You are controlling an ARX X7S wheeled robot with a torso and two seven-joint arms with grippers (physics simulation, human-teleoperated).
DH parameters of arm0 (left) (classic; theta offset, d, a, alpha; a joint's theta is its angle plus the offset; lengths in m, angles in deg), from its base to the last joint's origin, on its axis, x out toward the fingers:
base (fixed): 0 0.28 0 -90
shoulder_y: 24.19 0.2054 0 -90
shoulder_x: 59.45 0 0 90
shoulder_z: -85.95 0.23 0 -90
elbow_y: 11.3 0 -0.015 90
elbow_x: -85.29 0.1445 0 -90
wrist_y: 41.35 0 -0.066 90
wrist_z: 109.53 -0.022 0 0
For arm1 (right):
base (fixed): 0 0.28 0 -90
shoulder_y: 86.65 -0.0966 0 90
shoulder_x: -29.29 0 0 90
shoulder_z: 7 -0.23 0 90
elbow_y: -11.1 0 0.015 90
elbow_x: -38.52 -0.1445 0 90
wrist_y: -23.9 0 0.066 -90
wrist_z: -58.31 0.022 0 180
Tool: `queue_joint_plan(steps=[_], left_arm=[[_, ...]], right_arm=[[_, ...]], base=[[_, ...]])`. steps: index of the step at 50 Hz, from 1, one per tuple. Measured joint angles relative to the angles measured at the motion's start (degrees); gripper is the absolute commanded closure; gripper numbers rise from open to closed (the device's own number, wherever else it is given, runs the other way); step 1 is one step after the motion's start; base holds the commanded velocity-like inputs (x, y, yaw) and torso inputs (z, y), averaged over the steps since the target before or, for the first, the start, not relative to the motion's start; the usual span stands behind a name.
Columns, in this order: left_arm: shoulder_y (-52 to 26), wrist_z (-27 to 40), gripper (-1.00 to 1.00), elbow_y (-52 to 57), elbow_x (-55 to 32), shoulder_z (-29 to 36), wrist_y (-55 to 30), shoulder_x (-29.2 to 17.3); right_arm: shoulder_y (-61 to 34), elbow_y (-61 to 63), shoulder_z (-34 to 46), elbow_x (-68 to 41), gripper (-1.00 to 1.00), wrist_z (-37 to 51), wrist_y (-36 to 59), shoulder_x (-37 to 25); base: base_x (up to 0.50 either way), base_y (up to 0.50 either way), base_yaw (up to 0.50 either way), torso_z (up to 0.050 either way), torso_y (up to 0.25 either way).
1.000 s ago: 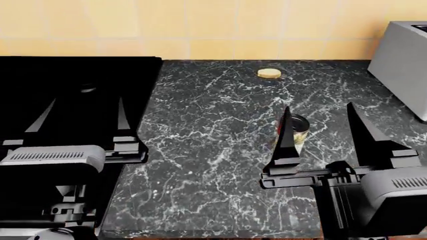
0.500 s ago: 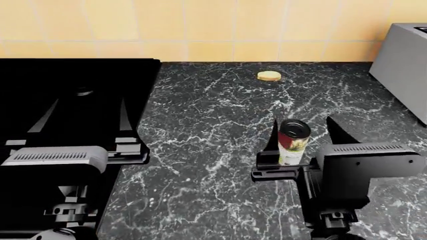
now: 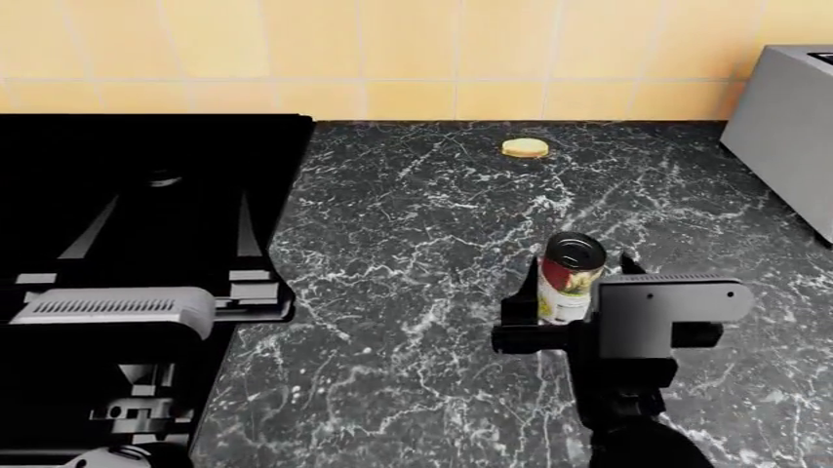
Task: Pick the canned food and jello cup from the counter and place them in the cabinets closest to them.
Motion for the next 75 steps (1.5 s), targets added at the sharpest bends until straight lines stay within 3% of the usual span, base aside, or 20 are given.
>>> queue_joint_plan(steps=[32, 33, 48, 55, 61, 66, 70, 75], left_arm=[[0.27, 0.67, -1.0, -0.58, 0.06, 1.67, 1.03, -0.96], [0.27, 0.69, -1.0, -0.61, 0.06, 1.72, 1.05, -0.99], [-0.33, 1.63, -1.0, -1.07, -0.24, 1.83, 0.19, -1.02], [-9.61, 5.1, -1.0, -7.94, -2.63, 0.23, -6.82, 2.42], [-25.33, 6.2, -1.0, -28.54, -3.33, -0.69, -7.77, 6.93], [-41.33, 3.83, -1.0, -56.44, -2.16, 1.27, 1.19, 10.23], [-50.63, 2.78, -1.0, -76.23, -1.27, 4.97, 7.87, 12.13], [-57.65, 1.43, -1.0, -92.06, -0.04, 7.69, 13.81, 13.67]], right_arm=[[-1.02, -19.66, -2.57, -4.05, -1.0, -2.57, -10.04, 1.9], [-1.13, -19.9, -2.63, -4.3, 1.0, -2.58, -10.12, 1.95], [-2.09, -20.19, -3.13, -4.59, 1.0, -1.31, -8.65, 1.98], [-2.82, -13.96, -3.94, -6.54, 1.0, 0.23, -2.6, 1.21], [-8.12, -5.34, -6.62, -9.69, 1.0, 1.35, 8.38, 0.66], [-15.03, -0.5, -9.83, -13.94, 1.0, 2.26, 18.79, 0.47], [-22.14, -1.59, -13.06, -26.25, 1.0, 10.32, 24.84, -1.57], [-31.76, -6.08, -14.76, -43.57, 1.0, 20.92, 29.43, -4.18]], base=[[0.0, 0.0, 0.0, 0.0, 0.0], [0.0, 0.0, 0.0, 0.0, 0.0], [0.0, 0.0, 0.0, 0.0, 0.0], [0.0, 0.0, 0.0, 0.0, 0.0], [0.0, 0.0, 0.0, 0.0, 0.0], [0.0, 0.0, 0.0, 0.0, 0.0], [0.0, 0.0, 0.0, 0.0, 0.0], [0.0, 0.0, 0.0, 0.0, 0.0]])
